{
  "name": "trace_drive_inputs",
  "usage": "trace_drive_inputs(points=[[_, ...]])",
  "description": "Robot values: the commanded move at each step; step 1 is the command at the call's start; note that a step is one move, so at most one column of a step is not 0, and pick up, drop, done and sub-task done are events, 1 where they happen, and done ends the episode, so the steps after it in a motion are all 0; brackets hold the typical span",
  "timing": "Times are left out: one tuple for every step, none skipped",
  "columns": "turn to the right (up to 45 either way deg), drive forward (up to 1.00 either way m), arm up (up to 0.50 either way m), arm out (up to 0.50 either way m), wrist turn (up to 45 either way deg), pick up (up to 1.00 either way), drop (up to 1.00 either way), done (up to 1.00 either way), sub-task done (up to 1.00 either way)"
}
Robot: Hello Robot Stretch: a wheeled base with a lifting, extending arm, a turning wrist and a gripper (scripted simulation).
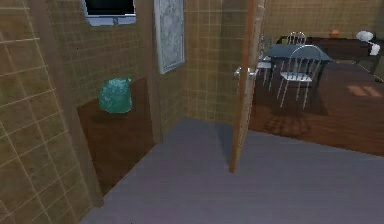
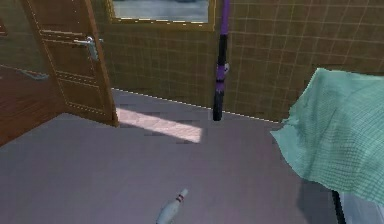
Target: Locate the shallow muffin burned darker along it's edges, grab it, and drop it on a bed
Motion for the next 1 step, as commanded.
trace_drive_inputs(points=[[0.0,0.85,0.00,0.00,0.0,0.00,0.00,0.00,0.00]])
